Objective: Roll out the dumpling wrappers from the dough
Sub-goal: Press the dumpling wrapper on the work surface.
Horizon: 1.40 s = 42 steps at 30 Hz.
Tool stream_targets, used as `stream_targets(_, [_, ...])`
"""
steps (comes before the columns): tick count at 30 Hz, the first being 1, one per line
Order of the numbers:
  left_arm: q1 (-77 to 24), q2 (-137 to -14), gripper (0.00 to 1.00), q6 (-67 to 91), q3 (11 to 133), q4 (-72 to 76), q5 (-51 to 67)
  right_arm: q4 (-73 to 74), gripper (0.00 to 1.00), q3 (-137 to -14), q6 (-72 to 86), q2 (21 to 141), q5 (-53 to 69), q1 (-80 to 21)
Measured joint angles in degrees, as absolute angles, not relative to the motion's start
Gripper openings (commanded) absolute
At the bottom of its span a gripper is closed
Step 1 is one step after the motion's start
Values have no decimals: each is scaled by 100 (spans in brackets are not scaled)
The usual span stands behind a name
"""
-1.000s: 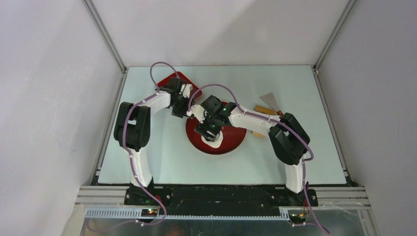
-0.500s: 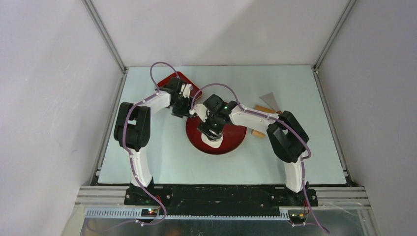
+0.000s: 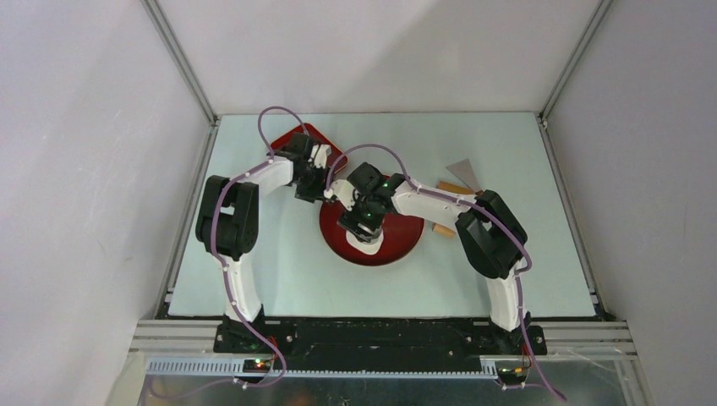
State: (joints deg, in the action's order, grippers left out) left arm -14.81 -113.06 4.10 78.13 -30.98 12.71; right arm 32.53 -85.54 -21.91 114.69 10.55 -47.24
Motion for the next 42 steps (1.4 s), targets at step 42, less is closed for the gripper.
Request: stream_targets(42, [-1481, -11306, 64, 410, 7813, -3098, 1269, 3487, 96, -8433, -2399, 11061, 1031, -4633])
